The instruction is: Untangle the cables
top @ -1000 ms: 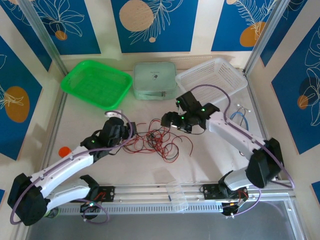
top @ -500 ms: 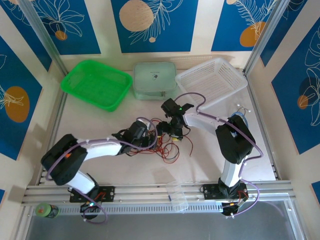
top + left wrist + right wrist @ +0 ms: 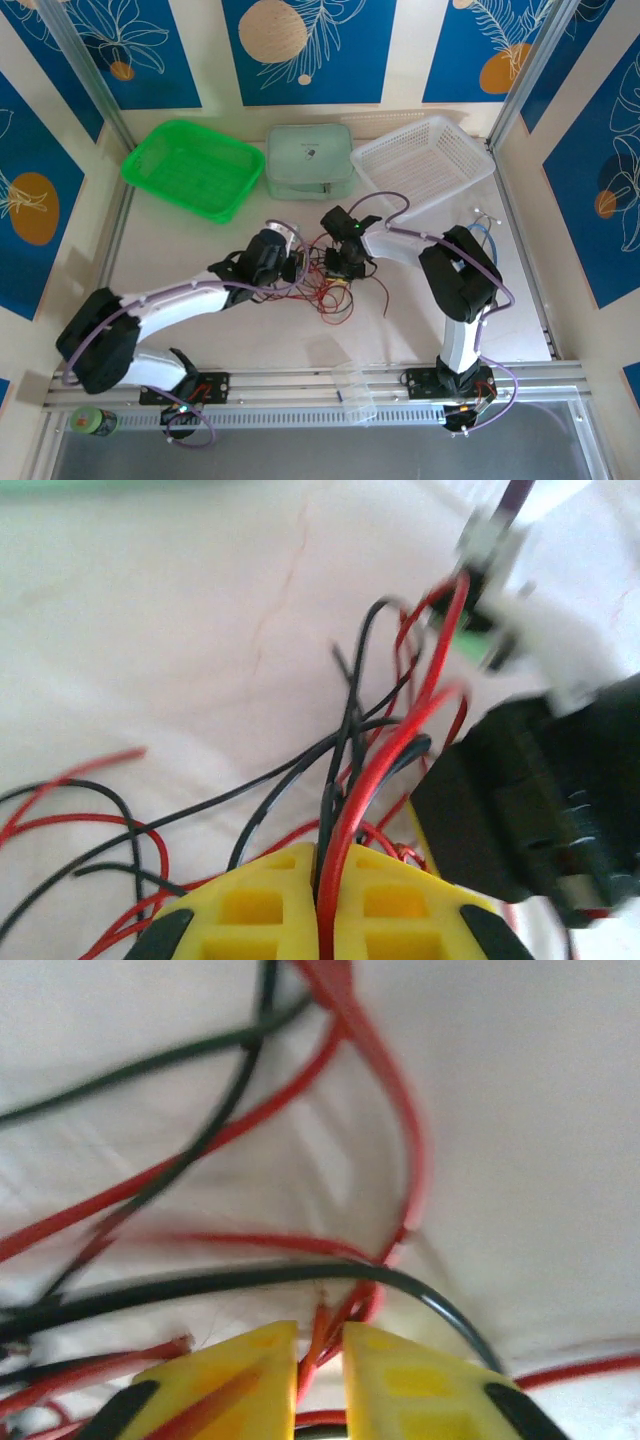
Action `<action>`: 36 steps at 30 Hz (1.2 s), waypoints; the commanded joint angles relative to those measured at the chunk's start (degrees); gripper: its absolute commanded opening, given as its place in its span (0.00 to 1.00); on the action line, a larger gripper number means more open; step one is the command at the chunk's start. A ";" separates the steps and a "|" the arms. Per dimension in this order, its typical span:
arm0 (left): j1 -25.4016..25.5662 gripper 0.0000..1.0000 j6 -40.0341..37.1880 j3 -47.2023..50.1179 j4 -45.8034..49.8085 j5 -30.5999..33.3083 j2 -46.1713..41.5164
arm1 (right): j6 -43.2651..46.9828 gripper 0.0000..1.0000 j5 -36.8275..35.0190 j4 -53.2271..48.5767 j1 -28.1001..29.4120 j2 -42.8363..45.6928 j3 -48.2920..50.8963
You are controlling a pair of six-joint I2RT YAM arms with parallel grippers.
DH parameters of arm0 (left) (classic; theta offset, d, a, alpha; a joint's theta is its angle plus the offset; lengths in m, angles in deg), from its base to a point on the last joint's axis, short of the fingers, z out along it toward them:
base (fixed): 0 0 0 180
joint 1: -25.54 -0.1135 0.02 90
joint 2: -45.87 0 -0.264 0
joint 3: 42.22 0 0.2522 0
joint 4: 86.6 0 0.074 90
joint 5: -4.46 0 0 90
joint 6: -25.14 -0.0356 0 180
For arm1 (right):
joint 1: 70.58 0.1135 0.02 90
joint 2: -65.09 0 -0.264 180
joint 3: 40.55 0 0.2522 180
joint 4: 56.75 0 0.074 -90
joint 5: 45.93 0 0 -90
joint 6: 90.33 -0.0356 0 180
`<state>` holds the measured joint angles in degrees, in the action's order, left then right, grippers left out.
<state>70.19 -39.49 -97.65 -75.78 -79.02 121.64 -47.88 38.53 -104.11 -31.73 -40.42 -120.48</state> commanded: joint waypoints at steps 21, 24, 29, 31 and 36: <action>-0.35 0.24 0.67 -1.39 16.27 19.82 -10.49 | 3.52 0.00 -20.73 -11.39 -4.61 18.67 8.08; -0.95 0.32 3.73 2.37 15.30 23.72 -9.62 | 3.67 0.00 -20.42 -11.66 -5.14 18.04 7.99; -2.94 0.35 9.16 6.25 14.89 25.11 -7.21 | 4.52 0.02 -18.30 -12.12 -5.28 17.39 7.07; -3.42 0.38 9.26 6.70 13.96 23.05 -7.23 | 5.17 0.12 -16.30 -12.69 -5.11 17.91 6.48; -3.42 0.60 5.06 6.52 8.05 14.44 -7.58 | 5.43 0.45 -10.09 -15.24 -3.86 21.50 4.37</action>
<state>67.02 -32.61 -90.83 -63.25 -59.63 114.47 -42.65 23.56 -116.48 -36.59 -22.28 -113.75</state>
